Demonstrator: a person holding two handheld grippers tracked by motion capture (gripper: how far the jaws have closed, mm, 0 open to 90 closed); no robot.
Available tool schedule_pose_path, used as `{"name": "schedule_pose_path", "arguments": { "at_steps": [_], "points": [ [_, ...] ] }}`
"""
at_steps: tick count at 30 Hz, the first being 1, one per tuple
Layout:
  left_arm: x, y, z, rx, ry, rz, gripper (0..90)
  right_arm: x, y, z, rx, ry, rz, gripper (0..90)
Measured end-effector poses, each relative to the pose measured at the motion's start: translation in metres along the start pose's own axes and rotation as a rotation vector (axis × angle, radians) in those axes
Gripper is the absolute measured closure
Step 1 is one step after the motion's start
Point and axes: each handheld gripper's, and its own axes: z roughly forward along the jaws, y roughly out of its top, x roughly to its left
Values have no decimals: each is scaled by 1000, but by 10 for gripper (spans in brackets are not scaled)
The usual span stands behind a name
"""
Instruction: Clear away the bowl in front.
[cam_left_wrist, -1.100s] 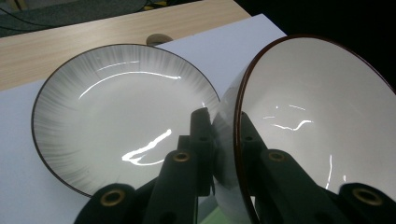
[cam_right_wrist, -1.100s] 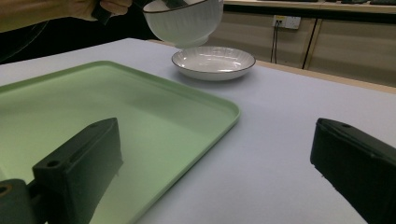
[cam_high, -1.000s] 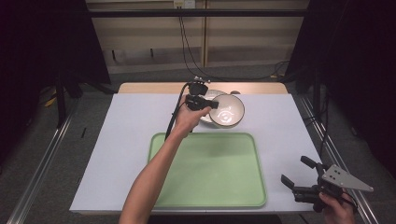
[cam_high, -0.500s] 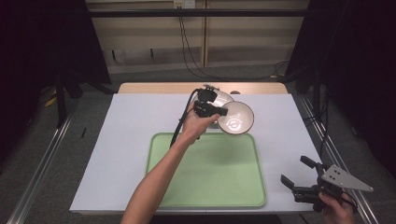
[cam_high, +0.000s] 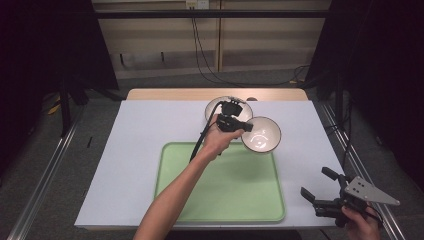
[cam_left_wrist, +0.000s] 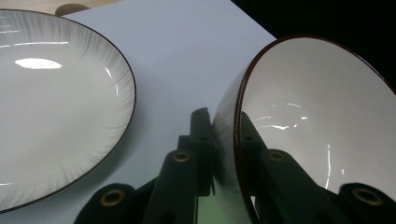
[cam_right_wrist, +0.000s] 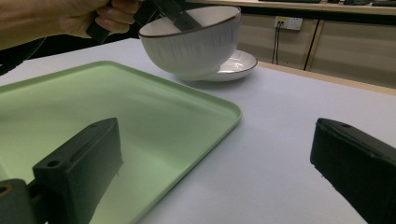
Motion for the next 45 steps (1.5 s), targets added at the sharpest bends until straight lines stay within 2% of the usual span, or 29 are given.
{"name": "schedule_pose_path", "arguments": {
  "at_steps": [8, 16, 19, 20, 22, 23, 25, 29, 32, 33, 34, 38, 40, 45],
  "points": [
    [-7, -3, 14, 19, -28, 0, 819, 0, 0, 0, -5, -2, -2, 19],
    [-8, -7, 29, 60, -33, 4, 819, 0, 0, 0, -8, -7, 1, 19],
    [-7, -9, 33, 67, -23, 2, 818, -1, 0, 0, -5, -2, -4, 19],
    [-6, -10, 35, 62, -11, -7, 818, -1, 0, 0, -3, -4, -5, 19],
    [-3, -12, 38, 66, -20, -27, 818, -1, 0, 0, 0, -2, -2, 19],
    [0, -13, 39, 82, -16, -19, 819, -1, 0, 0, 0, 1, -4, 19],
    [1, -14, 42, 87, -5, -25, 818, -1, 0, 0, 0, 3, -4, 19],
    [6, -16, 46, 109, 15, -10, 818, -1, 0, 0, 2, 1, 1, 19],
    [12, -18, 51, 111, 24, -39, 817, -1, 0, 0, 3, 4, 1, 19],
    [13, -19, 51, 121, 25, -33, 818, -1, 0, 0, 1, 4, 3, 19],
    [13, -20, 53, 105, 20, -54, 818, -1, 0, 0, 1, 3, 2, 19],
    [13, -21, 55, 121, 35, -39, 815, -1, -1, 1, -2, 4, 2, 19],
    [13, -21, 56, 111, 43, -42, 815, -1, 0, 0, 1, 3, 2, 19],
    [15, -21, 58, 104, 49, -72, 817, -1, 0, 0, -1, 5, -7, 20]
  ]
}}
